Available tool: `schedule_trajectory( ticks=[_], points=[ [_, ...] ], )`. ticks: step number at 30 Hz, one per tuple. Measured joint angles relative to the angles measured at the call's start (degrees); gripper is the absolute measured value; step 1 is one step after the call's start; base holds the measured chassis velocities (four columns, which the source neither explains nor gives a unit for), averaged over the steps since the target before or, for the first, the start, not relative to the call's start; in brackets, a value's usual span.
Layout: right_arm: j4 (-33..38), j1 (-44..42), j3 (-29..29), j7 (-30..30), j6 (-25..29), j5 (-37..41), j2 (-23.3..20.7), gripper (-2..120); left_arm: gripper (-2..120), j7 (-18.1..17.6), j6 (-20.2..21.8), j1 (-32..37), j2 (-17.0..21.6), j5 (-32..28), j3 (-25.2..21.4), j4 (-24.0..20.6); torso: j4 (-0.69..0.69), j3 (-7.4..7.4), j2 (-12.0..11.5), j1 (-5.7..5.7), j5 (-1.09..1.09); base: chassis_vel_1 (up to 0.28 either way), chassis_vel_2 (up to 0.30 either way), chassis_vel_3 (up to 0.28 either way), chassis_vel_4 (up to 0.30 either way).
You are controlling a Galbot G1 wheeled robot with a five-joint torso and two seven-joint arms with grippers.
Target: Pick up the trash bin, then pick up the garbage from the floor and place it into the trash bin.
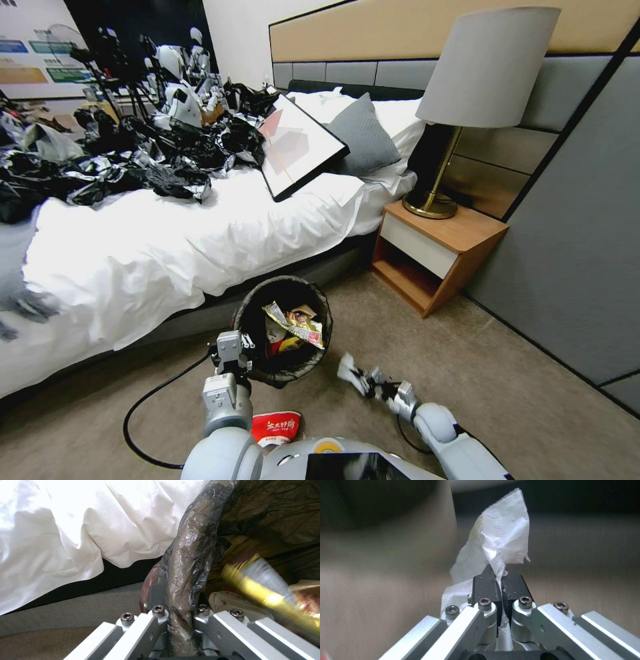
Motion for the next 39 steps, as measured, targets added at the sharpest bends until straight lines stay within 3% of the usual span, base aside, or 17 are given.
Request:
schedule_trajectory(
  ticks=[4, 9, 18, 27, 39],
  points=[
    [11.39, 0.58, 0.25, 1.56, 0.45, 1.75, -0.31, 0, 0, 0.00, 0.00, 0.00, 0.00, 0.00, 0.00, 0.00, -0.01, 0.00, 0.00, 0.00, 0.01, 0.000, 0.000, 0.000, 0.000],
    [20.29, 1.61, -0.59, 2.22, 0.43, 4.91, -1.05, 0, 0, 0.00, 0.00, 0.00, -0.01, 0.00, 0.00, 0.00, 0.00, 0.00, 0.00, 0.00, 0.00, 0.000, 0.000, 0.000, 0.000],
    [28.39, 1.54, -1.74, -1.45, 1.39, 8.21, -3.33, 0, 0, 0.00, 0.00, 0.00, 0.00, 0.00, 0.00, 0.00, -0.01, 0.00, 0.00, 0.00, 0.01, 0.000, 0.000, 0.000, 0.000],
    [31.05, 0.57, -2.86, -4.26, 1.35, 8.54, -4.04, 0, 0, 0.00, 0.00, 0.00, 0.00, 0.00, 0.00, 0.00, -0.01, 0.00, 0.00, 0.00, 0.01, 0.000, 0.000, 0.000, 0.000],
    [21.32, 3.64, -8.55, -1.75, 0.67, 5.98, -3.41, 0, 0, 0.00, 0.00, 0.00, 0.00, 0.00, 0.00, 0.00, -0.01, 0.00, 0.00, 0.00, 0.01, 0.000, 0.000, 0.000, 0.000]
  ],
)
